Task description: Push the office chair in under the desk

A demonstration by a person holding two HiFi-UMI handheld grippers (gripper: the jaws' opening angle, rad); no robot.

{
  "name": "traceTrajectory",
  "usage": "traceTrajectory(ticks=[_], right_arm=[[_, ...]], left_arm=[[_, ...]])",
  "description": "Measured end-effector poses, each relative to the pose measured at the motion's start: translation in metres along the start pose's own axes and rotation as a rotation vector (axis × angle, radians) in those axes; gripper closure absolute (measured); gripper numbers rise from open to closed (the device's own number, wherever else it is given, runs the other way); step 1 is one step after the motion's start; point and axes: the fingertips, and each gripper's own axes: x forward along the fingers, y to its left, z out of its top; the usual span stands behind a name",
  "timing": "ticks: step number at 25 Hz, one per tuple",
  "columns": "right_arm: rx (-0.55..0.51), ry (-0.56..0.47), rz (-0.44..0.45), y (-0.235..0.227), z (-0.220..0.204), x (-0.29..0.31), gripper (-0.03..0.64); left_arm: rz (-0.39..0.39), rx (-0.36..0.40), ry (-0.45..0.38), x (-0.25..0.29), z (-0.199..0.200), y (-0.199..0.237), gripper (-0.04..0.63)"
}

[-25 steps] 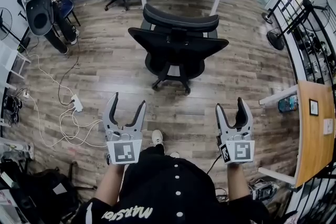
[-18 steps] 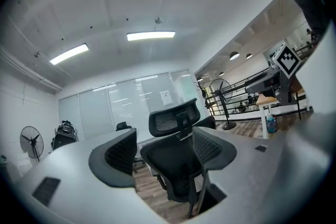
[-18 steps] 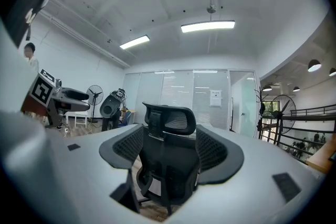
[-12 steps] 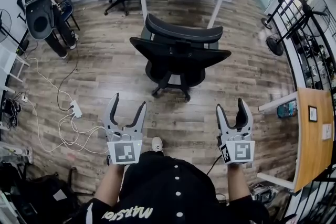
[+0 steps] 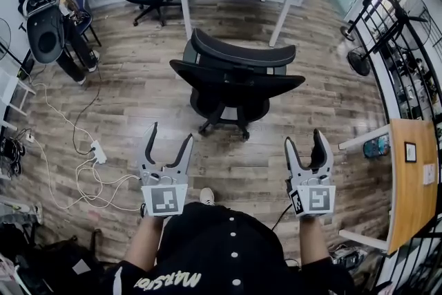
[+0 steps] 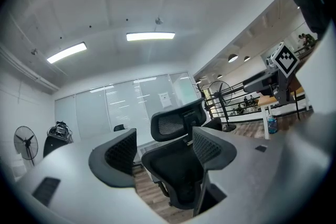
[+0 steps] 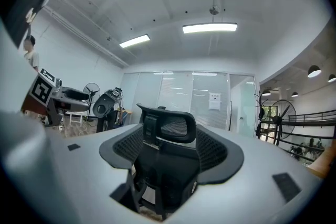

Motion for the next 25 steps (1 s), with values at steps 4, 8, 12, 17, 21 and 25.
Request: traceTrajectory(ticks=[4,8,12,17,21,25], right_arm=[[-0.005,-0.003,-0.005,0.001,0.003,0.012,0.305],[-0.008,-0.003,-0.012,0.002,0.004,0.02,0.305],[-0.015,0.003,-0.024,0.007,0.003,0.03,0.305],[-0.033,0.008,-0.038,0.01,0.005,0.039,0.305],[-0.045,0.013,-0.044,0.013,0.008,0.042,0.305],[-0.072,0.031,-0.044,0.011,0.006,0.041,0.305]], left_arm=[[0.004,-0.032,-0.013,0.011,0.0,0.008,0.259],[-0.008,-0.034,-0.009,0.018,-0.003,0.013,0.259],[-0.033,0.001,-0.019,0.025,-0.006,0.018,0.259],[-0.053,0.008,-0.018,0.032,-0.012,0.027,0.259],[-0.065,-0.029,-0.011,0.035,-0.018,0.03,0.259],[-0.094,0.003,0.01,0.04,-0.023,0.026,0.259]])
